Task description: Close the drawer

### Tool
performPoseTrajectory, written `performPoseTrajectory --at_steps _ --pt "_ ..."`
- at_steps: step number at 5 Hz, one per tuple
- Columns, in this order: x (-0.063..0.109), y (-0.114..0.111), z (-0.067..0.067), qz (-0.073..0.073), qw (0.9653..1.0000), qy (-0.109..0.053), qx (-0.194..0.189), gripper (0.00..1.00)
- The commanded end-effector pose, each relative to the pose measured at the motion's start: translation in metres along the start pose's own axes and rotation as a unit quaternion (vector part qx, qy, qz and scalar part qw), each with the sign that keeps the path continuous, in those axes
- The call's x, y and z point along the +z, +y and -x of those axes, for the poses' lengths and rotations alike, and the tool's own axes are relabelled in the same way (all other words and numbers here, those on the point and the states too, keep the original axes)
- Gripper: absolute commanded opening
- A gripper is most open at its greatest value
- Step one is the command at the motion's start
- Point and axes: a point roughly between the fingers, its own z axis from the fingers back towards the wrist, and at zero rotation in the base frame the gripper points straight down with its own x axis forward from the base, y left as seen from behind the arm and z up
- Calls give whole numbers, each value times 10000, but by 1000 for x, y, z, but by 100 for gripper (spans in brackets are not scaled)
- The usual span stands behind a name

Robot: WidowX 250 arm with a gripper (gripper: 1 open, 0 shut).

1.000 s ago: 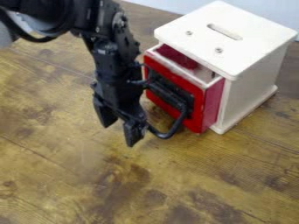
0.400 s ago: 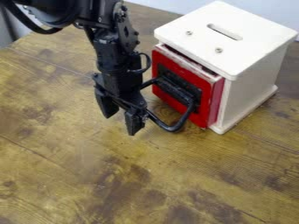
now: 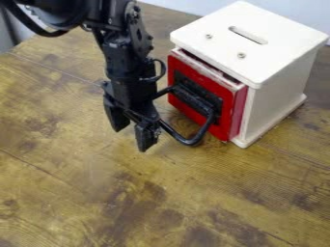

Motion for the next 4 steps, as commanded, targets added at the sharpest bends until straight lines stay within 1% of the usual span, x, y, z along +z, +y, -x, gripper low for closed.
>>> performPoseTrajectory --at_steps 1,2,3,4 --pt "40 4 -16 -266 9974 -630 -233 100" --pt "41 3 -15 -225 9969 -655 -372 100" --pt "43 3 -13 -139 9969 -598 -499 100" --pt "46 11 -11 -119 9975 -514 -465 100"
